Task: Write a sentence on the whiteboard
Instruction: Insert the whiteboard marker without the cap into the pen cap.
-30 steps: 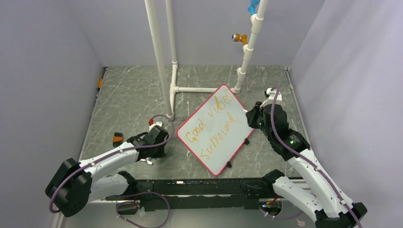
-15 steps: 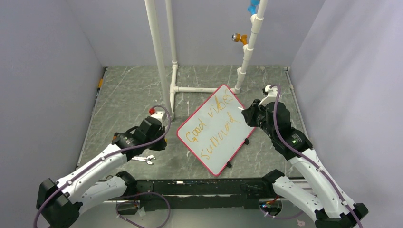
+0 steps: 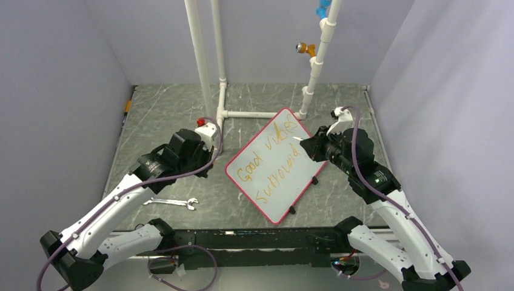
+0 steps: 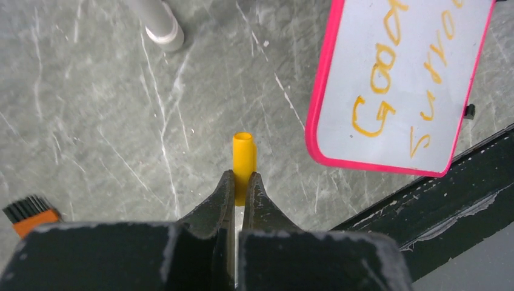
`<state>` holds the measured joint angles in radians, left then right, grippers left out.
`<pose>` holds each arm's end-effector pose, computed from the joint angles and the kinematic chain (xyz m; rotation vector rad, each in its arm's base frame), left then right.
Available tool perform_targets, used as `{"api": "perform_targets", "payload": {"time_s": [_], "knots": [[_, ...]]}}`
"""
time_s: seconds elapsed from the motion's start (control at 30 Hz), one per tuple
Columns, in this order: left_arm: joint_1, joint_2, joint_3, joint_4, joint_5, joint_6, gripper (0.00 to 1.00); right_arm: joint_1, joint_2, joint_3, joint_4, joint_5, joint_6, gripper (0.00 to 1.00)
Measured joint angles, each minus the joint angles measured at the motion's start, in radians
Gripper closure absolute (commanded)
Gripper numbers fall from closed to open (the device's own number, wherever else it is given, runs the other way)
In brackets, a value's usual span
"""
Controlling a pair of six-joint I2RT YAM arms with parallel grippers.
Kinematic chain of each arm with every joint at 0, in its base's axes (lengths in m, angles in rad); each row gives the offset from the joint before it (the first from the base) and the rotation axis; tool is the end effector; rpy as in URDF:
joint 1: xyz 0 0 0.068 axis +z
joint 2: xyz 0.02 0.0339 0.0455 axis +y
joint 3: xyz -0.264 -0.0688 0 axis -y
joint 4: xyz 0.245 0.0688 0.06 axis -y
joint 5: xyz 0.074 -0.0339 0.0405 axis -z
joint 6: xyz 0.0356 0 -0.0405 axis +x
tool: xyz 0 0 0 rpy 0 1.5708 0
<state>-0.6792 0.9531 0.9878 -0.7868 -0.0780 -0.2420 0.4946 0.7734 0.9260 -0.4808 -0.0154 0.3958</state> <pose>0.1494 -0.1171 0.3224 0.4707 2.3022 -0.3710 0.1475 0.0802 0.3591 -0.1069 1.9443 0.6138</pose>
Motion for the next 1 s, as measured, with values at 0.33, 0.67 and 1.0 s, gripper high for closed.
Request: {"api": "perform_targets", "payload": {"time_s": [0.33, 0.67, 1.0], "knots": [[0.0, 0.016, 0.088, 0.043, 0.038, 0.209, 1.0, 0.0, 0.006, 0.025, 0.037, -0.184, -0.028, 1.0], [0.0, -0.007, 0.082, 0.2, 0.303, 0.459, 1.0, 0.001, 0.066, 0.045, 0.143, -0.508, -0.031, 1.0], [0.0, -0.007, 0.052, 0.266, 0.546, 0.641, 1.0, 0.005, 0.101, 0.045, 0.229, -0.669, -0.017, 1.0]]}}
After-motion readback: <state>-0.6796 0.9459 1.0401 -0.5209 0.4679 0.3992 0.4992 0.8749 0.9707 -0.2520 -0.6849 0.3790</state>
